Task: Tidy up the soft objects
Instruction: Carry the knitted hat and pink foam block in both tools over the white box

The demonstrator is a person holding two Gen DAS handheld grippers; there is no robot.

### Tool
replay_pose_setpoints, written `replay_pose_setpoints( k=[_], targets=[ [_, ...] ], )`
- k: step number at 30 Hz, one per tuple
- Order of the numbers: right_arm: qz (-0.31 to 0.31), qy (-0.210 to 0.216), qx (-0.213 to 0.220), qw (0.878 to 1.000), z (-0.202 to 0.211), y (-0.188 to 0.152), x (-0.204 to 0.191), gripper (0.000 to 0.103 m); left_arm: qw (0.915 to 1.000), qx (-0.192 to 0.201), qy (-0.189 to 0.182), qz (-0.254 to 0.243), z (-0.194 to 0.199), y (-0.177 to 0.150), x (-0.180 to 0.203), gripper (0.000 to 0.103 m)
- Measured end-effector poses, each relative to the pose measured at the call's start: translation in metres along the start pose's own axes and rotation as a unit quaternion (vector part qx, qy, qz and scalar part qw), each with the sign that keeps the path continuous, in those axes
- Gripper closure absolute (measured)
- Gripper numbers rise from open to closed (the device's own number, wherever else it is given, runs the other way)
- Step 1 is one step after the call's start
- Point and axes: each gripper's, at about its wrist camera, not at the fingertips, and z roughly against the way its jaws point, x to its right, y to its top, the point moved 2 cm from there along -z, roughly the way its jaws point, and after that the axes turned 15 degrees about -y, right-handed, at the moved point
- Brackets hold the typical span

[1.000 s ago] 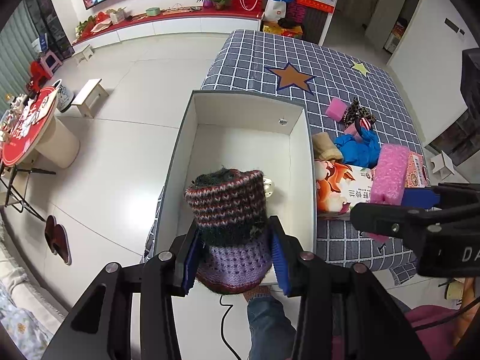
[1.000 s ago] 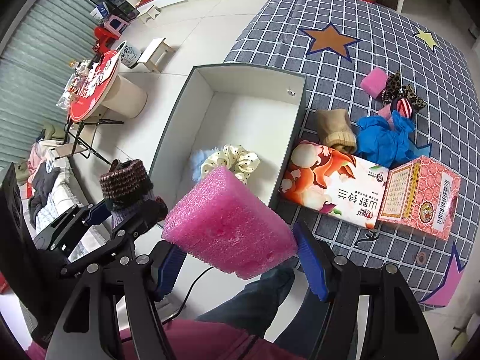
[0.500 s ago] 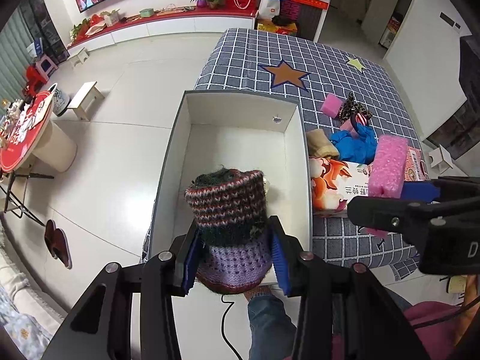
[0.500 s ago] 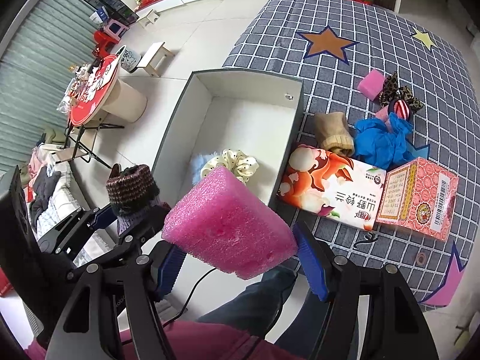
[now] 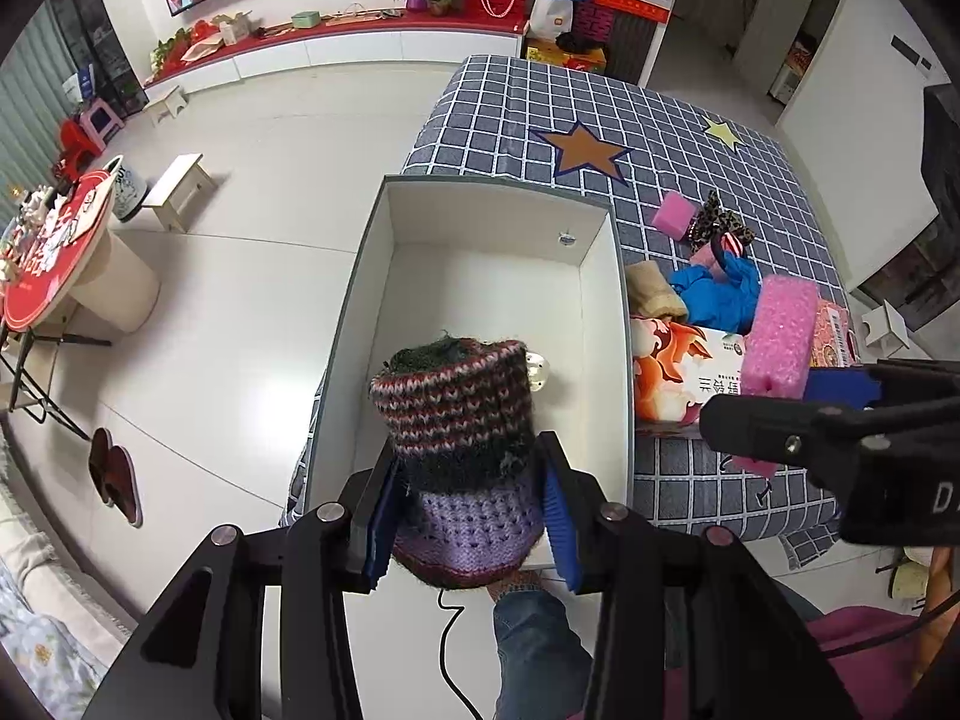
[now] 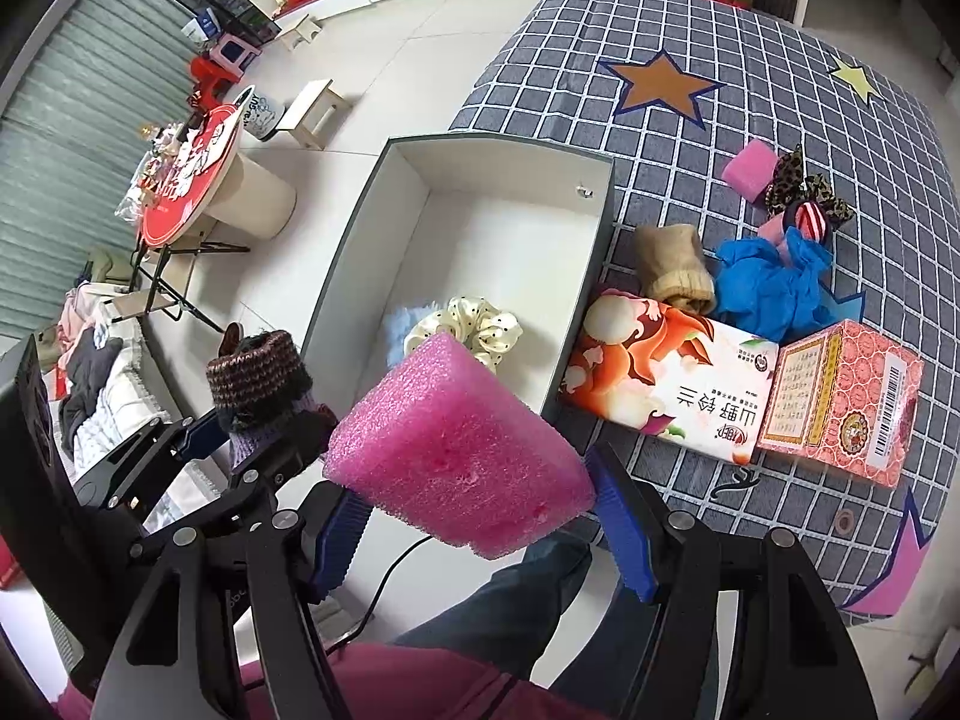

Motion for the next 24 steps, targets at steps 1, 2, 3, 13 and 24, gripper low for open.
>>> replay_pose_setpoints(
  k=[1,2,3,13,24],
  targets=[
    [0.0,0.0,-0.001,1.0,0.0,0.0,0.0,0.033,1.0,0.001,-0.001,0.0,0.0,0.001,0.0,0.058],
    [0.0,-0.001,-0.001,1.0,0.0,0.0,0.0,0.033,1.0,0.001,-0.001,0.0,0.0,0.001,0.0,0.058],
    [-0.001,-0.002,0.0,1.0,0.0,0.001,0.001,0.033,1.0,0.001,-0.002,0.0,0.0,0.002,0.0,0.058],
    [-0.007,-0.001,-0.005,1.0,-0.003,0.004,0.003,0.033,0.9999,-0.01,-0.004,0.004,-0.005,0.003,-0.003,0.058],
    [-0.013,0.001,-0.016,1.0,-0.01,0.012,0.005,0.033,0.9998,-0.018,-0.009,0.004,-0.014,0.009,-0.005,0.058]
  ],
)
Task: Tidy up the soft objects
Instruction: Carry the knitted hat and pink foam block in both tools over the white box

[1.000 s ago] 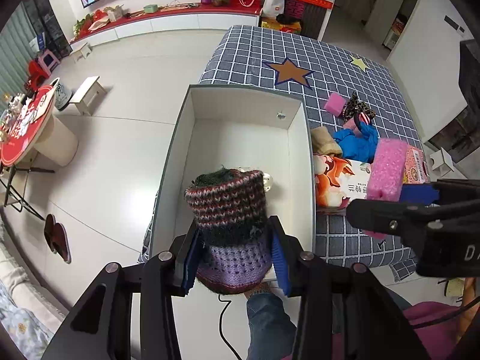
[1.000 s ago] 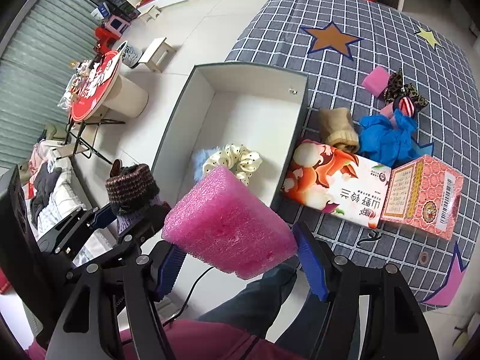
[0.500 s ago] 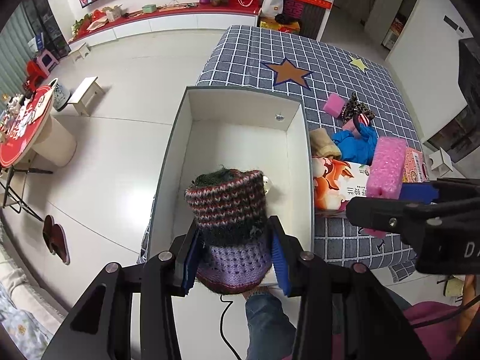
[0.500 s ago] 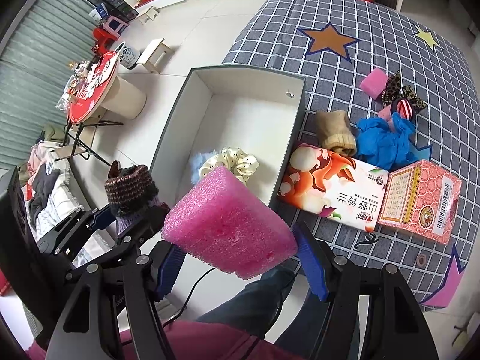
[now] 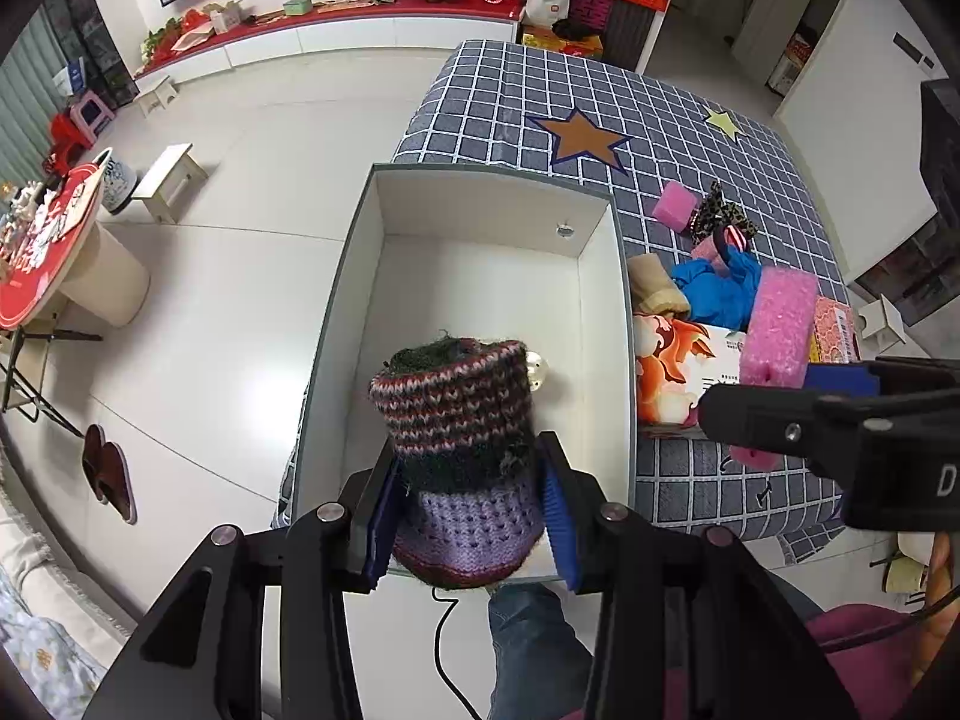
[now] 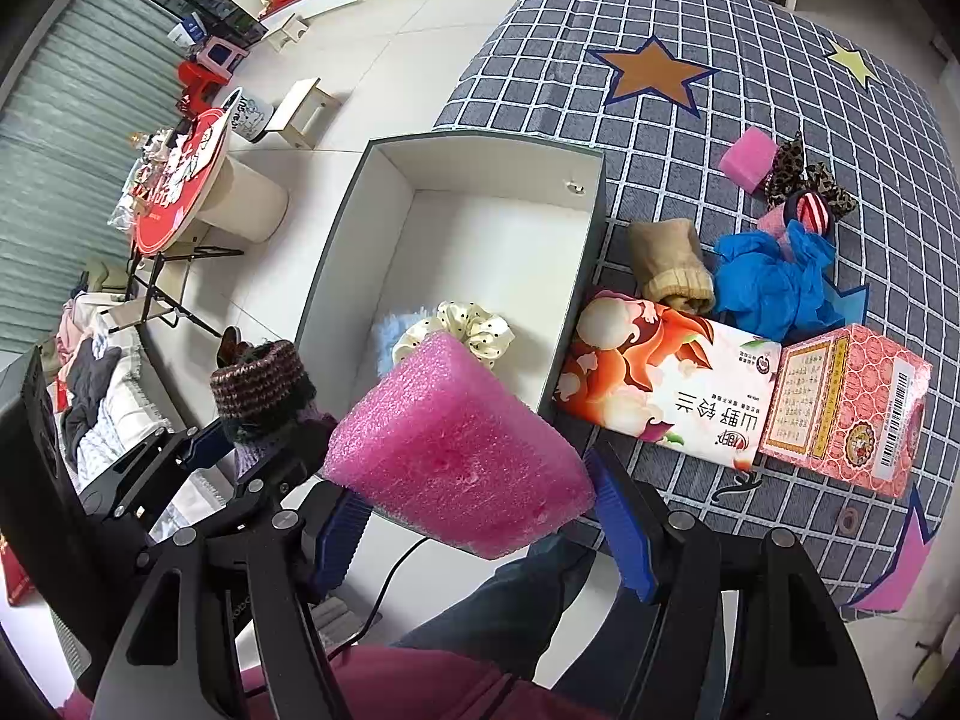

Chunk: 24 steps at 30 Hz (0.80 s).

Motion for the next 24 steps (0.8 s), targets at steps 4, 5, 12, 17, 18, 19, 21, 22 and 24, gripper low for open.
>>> replay_pose_setpoints(
  k=[4,5,12,17,18,19,21,22,24],
  targets=[
    [-0.008,-0.002,0.0,1.0,-0.001,0.004,0.005,0.033,1.0,-0.002,-0.002,0.002,-0.002,0.003,-0.003,0.058],
    [-0.011,-0.002,0.001,1.0,0.0,0.006,0.006,0.033,1.0,-0.003,-0.002,0.002,-0.003,0.005,-0.004,0.058],
    [-0.016,-0.003,-0.002,1.0,-0.005,0.014,0.007,0.033,0.9999,-0.013,0.001,-0.005,-0.011,0.011,-0.006,0.058],
    [-0.014,-0.001,-0.003,1.0,-0.005,0.024,0.003,0.033,0.9999,-0.011,-0.003,0.001,-0.014,0.022,-0.009,0.058],
    [-0.013,0.0,-0.003,1.0,-0.005,0.028,0.002,0.033,0.9999,-0.01,-0.004,0.001,-0.014,0.024,-0.01,0.058],
    [-0.012,-0.001,-0.001,1.0,-0.005,0.031,0.001,0.033,1.0,-0.007,-0.004,0.001,-0.014,0.027,-0.01,0.058],
    [-0.012,-0.005,0.007,1.0,-0.003,0.038,0.0,0.033,1.0,-0.001,-0.002,0.001,-0.014,0.032,-0.012,0.058],
    [-0.012,-0.005,0.011,1.0,-0.002,0.041,0.0,0.033,1.0,0.0,-0.004,0.005,-0.015,0.034,-0.013,0.058],
    [-0.017,0.003,0.011,1.0,-0.002,0.048,-0.001,0.033,0.9999,-0.005,-0.008,0.011,-0.02,0.037,-0.015,0.058]
  ],
)
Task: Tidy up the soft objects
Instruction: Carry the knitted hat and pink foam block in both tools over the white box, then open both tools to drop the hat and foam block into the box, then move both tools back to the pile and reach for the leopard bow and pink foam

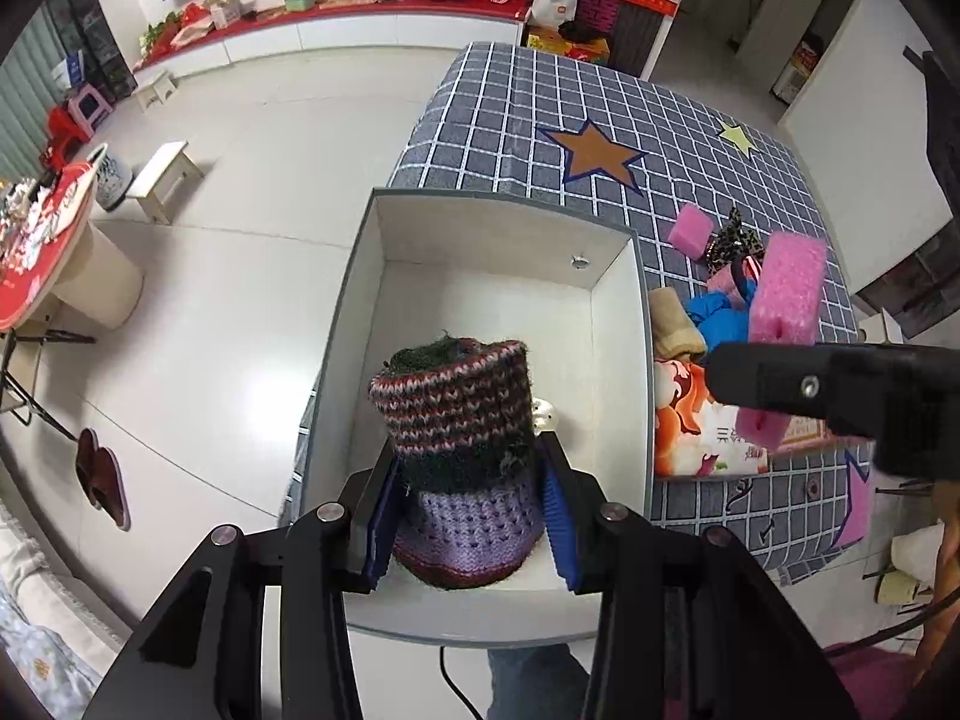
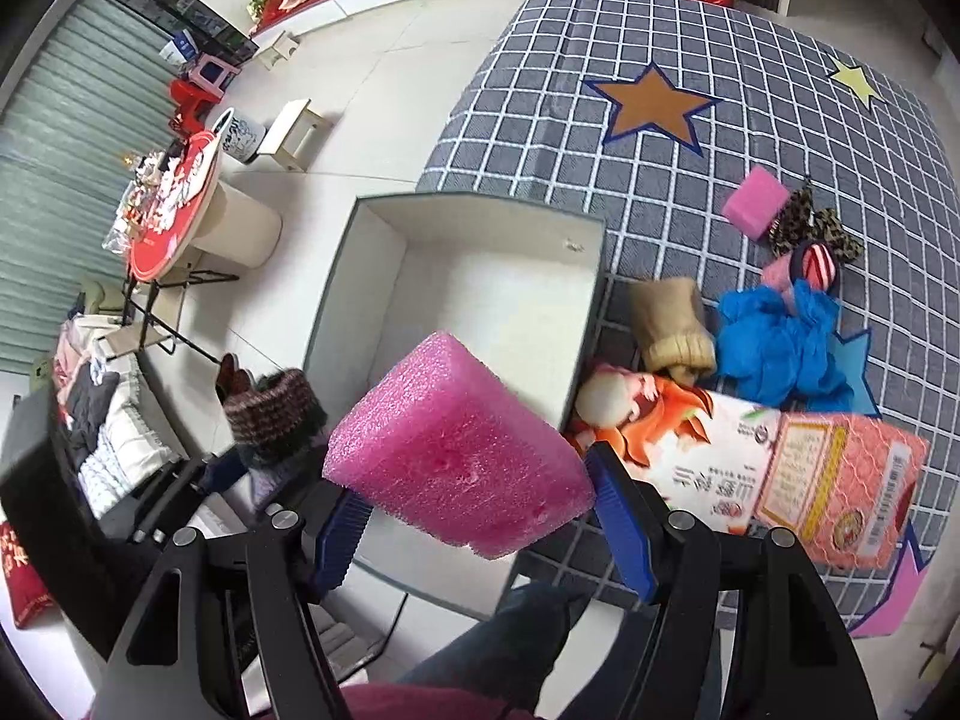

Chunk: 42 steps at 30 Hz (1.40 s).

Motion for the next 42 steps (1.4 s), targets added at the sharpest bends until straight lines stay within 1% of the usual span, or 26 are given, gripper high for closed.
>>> replay_pose_setpoints(
  k=[7,11,15,17,18,19,20,21,22,23,24,26,27,28,29,31,32,34,37,39,42],
  targets=[
    [-0.003,0.001,-0.001,1.0,-0.006,0.018,-0.001,0.033,0.9998,-0.019,-0.001,-0.001,-0.021,0.007,0.003,0.058],
    [-0.004,0.001,-0.007,1.0,-0.015,0.023,-0.003,0.033,0.9995,-0.03,-0.006,0.0,-0.03,0.004,0.005,0.058],
    [0.011,0.002,-0.008,1.0,-0.023,0.03,-0.011,0.032,0.9996,-0.029,-0.002,-0.004,-0.033,0.003,0.006,0.056],
    [0.017,0.006,-0.012,1.0,-0.027,0.032,-0.013,0.032,0.9997,-0.025,-0.004,0.003,-0.032,0.002,0.004,0.051],
    [0.022,0.012,-0.016,1.0,-0.029,0.033,-0.015,0.032,0.9997,-0.024,-0.004,0.005,-0.032,0.002,0.003,0.045],
    [0.025,0.017,-0.019,0.999,-0.031,0.035,-0.016,0.03,0.9997,-0.022,-0.001,0.006,-0.031,0.001,0.003,0.037],
    [0.026,0.021,-0.022,0.999,-0.032,0.036,-0.017,0.022,0.9998,-0.02,0.002,0.008,-0.03,0.0,0.002,0.032],
    [0.028,0.024,-0.025,0.999,-0.033,0.036,-0.017,0.016,0.9998,-0.019,0.004,0.01,-0.028,-0.002,0.001,0.021],
    [0.027,0.027,-0.027,0.999,-0.032,0.036,-0.017,0.008,0.9998,-0.016,0.003,0.014,-0.026,-0.003,0.0,0.018],
    [0.026,0.03,-0.026,0.999,-0.032,0.036,-0.016,0.003,0.9997,-0.01,-0.004,0.02,-0.023,-0.005,-0.001,0.018],
    [0.026,0.034,-0.027,0.999,-0.031,0.036,-0.015,0.001,0.9997,-0.009,-0.008,0.022,-0.022,-0.006,-0.001,0.015],
    [0.027,0.045,-0.034,0.998,-0.03,0.035,-0.013,0.001,0.9996,0.004,-0.015,0.025,-0.016,-0.008,-0.002,0.014],
    [0.027,0.049,-0.035,0.998,-0.029,0.035,-0.011,0.001,0.9993,0.018,-0.016,0.027,-0.01,-0.008,-0.001,0.01],
    [0.026,0.054,-0.036,0.998,-0.028,0.034,-0.01,0.001,0.9989,0.029,-0.021,0.028,-0.006,-0.007,-0.001,0.001],
    [0.023,0.06,-0.036,0.997,-0.027,0.034,-0.008,0.001,0.9972,0.055,-0.037,0.033,0.002,-0.006,0.0,0.0],
    [0.01,0.081,-0.037,0.996,-0.024,0.033,-0.002,0.001,0.9947,0.081,-0.054,0.035,0.012,-0.002,0.003,0.0],
    [0.001,0.094,-0.037,0.995,-0.022,0.032,0.002,0.001,0.9936,0.091,-0.06,0.03,0.017,0.002,0.006,0.0],
    [-0.015,0.104,-0.034,0.994,-0.015,0.032,0.01,0.001,0.9929,0.101,-0.06,0.021,0.026,0.01,0.013,0.0],
    [-0.023,0.096,-0.016,0.995,0.005,0.032,0.026,0.001,0.9927,0.099,-0.068,0.013,0.03,0.019,0.023,0.0],
    [-0.025,0.085,-0.002,0.996,0.018,0.033,0.04,0.001,0.9932,0.09,-0.073,0.009,0.029,0.023,0.031,0.0],
    [-0.047,0.063,0.013,0.997,0.034,0.032,0.073,0.001,0.9937,0.071,-0.087,0.009,0.022,0.027,0.044,0.0]
  ],
)
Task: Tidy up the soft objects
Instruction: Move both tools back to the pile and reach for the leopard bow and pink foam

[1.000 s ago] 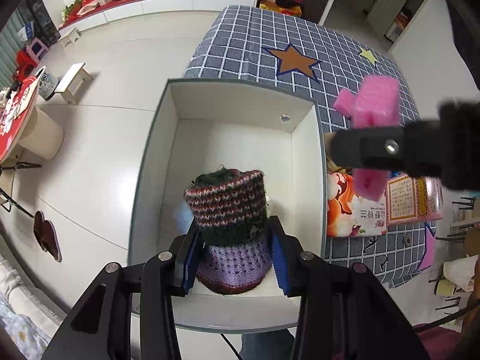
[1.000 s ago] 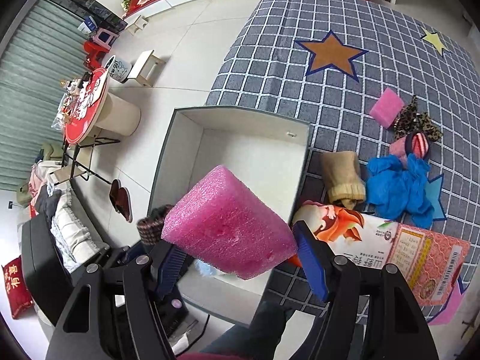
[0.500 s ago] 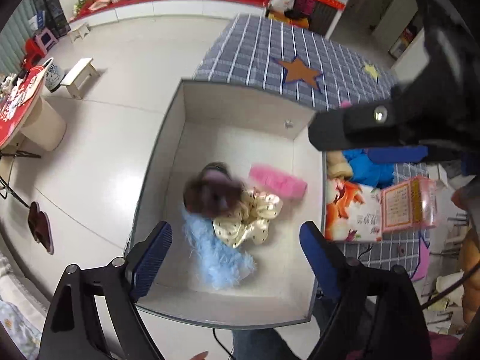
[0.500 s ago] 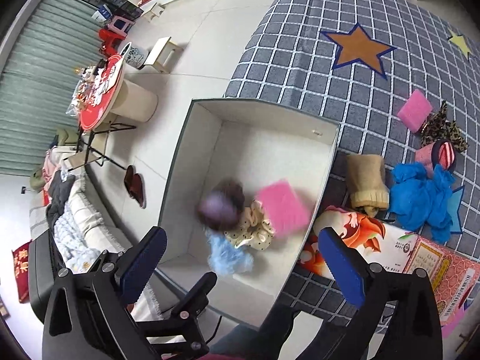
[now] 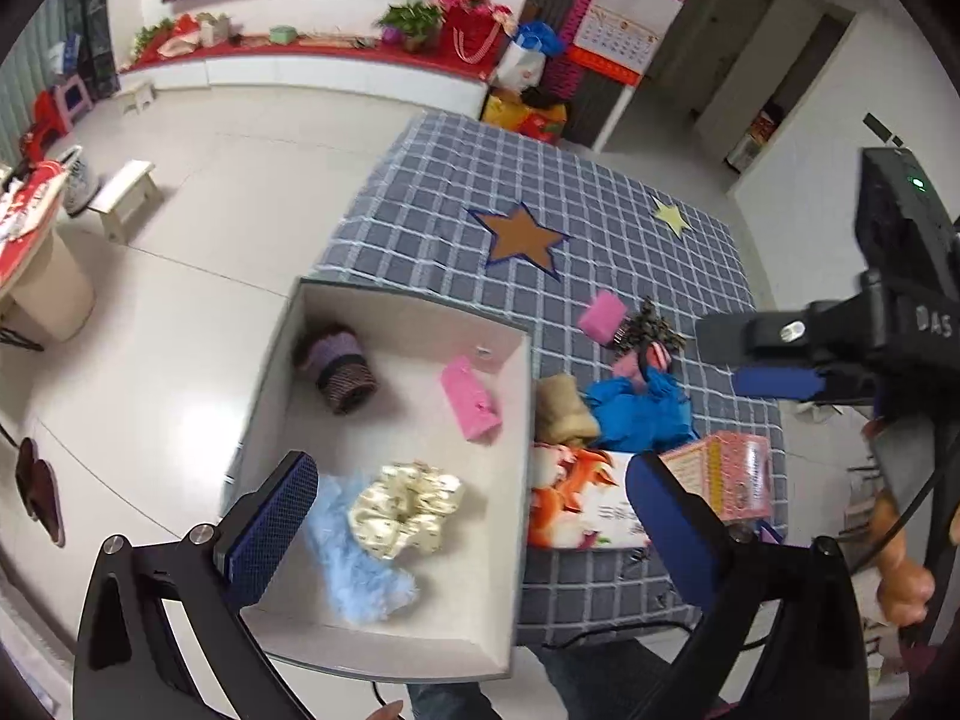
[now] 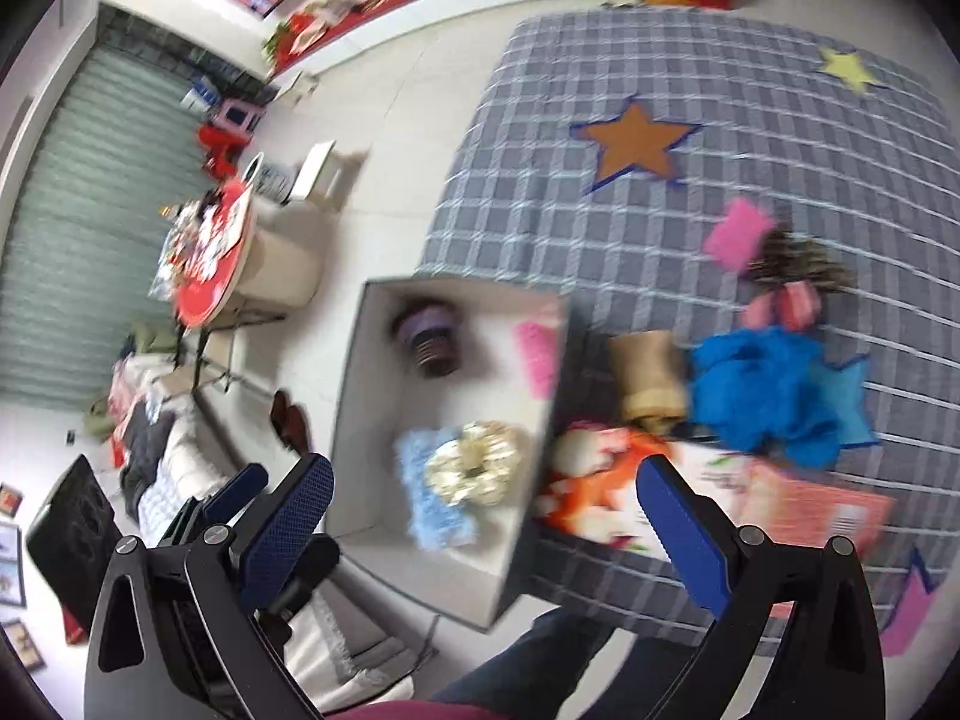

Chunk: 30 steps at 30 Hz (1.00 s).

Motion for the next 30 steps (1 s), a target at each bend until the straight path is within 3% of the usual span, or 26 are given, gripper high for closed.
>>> replay_pose_setpoints(
  k=[8,16,24,28,30],
  targets=[
    [-0.098,-0.045,0.007,0.994,0.033,-0.001,0.114,0.001,0.9978,-0.051,-0.014,-0.04,-0.044,0.013,0.038,0.0],
    [-0.183,-0.088,-0.034,0.979,0.014,-0.02,0.208,0.001,0.9953,-0.077,-0.002,-0.059,-0.082,0.036,0.061,0.0],
    [-0.195,-0.084,-0.089,0.973,-0.026,-0.019,0.243,0.001,0.9892,-0.124,0.025,-0.074,-0.149,0.073,0.078,0.0],
    [-0.183,-0.087,-0.099,0.974,-0.038,-0.011,0.253,0.001,0.9802,-0.151,0.055,-0.117,-0.206,0.093,0.093,0.0],
    [-0.18,-0.085,-0.106,0.974,-0.044,-0.008,0.258,0.001,0.9717,-0.175,0.076,-0.139,-0.243,0.101,0.091,0.0]
  ],
)
